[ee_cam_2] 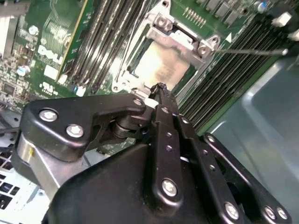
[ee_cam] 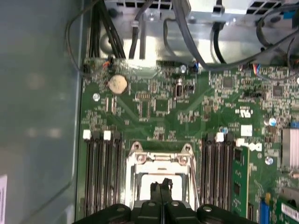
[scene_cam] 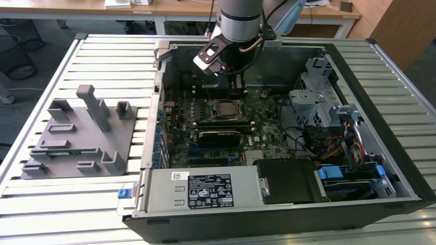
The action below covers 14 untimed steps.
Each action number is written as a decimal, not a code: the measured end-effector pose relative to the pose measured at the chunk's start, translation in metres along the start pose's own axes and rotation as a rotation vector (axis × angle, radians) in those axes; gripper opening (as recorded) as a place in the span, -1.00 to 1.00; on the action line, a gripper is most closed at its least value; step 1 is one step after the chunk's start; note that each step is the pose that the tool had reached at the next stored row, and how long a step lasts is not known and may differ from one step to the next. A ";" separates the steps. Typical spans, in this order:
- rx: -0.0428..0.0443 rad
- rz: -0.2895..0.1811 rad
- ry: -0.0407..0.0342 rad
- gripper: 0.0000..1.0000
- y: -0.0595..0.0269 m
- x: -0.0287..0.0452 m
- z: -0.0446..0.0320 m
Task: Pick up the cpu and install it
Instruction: 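Close the cpu cover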
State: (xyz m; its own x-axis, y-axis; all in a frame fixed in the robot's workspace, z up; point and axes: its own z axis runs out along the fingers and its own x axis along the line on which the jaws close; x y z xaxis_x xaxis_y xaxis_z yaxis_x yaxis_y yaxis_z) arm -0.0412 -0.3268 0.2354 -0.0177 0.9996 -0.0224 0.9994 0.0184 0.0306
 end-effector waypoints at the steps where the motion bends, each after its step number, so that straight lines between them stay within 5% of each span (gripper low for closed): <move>1: 0.0000 0.000 0.0000 -0.79 -0.0020 0.0000 -0.0001; 14: -0.0001 -0.003 0.0000 -0.79 -0.0156 0.0000 0.0038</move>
State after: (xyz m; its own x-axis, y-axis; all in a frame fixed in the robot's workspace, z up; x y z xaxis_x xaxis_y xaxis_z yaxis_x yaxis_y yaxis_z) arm -0.0566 -0.3271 0.2310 -0.0210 0.9995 -0.0225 0.9993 0.0216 0.0306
